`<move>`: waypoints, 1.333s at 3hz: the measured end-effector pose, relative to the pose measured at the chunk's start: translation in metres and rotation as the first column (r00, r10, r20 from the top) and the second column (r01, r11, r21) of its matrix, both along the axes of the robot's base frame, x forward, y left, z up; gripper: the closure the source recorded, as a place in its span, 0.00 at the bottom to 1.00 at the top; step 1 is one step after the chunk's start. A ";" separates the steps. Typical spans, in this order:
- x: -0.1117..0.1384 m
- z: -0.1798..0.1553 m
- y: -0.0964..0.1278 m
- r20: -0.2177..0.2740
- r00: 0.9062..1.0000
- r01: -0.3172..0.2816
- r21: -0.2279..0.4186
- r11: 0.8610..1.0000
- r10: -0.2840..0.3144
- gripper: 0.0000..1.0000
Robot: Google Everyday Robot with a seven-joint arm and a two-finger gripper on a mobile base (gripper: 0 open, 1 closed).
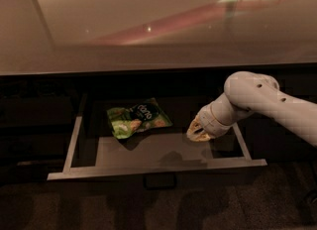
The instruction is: Open top drawer
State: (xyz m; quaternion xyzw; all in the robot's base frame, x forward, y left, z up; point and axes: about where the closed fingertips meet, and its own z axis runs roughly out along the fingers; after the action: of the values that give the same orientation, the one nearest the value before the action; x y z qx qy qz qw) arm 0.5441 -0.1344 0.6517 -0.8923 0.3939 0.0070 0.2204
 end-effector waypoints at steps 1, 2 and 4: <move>-0.009 -0.005 0.022 0.006 0.997 -0.074 0.052 0.996 0.074 1.00; -0.024 -0.015 0.060 0.009 0.985 -0.175 0.057 0.983 0.175 1.00; -0.025 -0.016 0.061 0.006 0.984 -0.178 0.057 0.982 0.178 0.82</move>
Offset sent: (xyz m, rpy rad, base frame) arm -0.0447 0.1075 -0.0274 0.0457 -0.0033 0.3091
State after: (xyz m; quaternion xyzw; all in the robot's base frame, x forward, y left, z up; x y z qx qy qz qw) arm 0.5187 -0.0737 0.6359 -0.9172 0.3124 0.0377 0.2446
